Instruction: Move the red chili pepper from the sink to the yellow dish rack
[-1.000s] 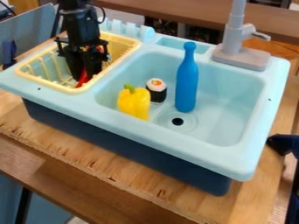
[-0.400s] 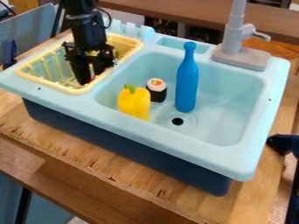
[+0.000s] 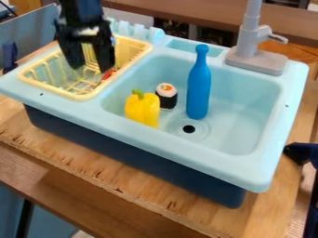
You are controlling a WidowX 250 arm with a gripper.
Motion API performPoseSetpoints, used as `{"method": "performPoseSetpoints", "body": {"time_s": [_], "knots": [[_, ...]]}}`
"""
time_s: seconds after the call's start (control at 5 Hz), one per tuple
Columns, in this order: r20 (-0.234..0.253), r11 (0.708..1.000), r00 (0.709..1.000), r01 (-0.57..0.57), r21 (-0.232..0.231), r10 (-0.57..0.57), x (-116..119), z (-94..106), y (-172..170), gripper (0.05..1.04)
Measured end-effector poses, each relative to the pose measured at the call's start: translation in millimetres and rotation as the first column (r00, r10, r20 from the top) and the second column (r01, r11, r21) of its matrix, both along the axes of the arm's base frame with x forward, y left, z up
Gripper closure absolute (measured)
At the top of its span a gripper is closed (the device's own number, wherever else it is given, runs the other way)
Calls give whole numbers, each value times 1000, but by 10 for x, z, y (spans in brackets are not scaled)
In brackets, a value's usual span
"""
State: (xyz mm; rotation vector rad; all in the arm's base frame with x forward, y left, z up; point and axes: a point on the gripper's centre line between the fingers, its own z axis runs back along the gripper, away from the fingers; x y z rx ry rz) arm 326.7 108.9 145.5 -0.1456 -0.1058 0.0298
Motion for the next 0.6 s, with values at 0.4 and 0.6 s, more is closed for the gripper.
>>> {"method": "performPoseSetpoints", "body": {"time_s": [0.4, 0.6], "knots": [[31, 998, 999, 31, 64, -33, -196, 442, -35, 85], [-29, 988, 994, 110, 105, -108, -224, 593, -262, 85]]}}
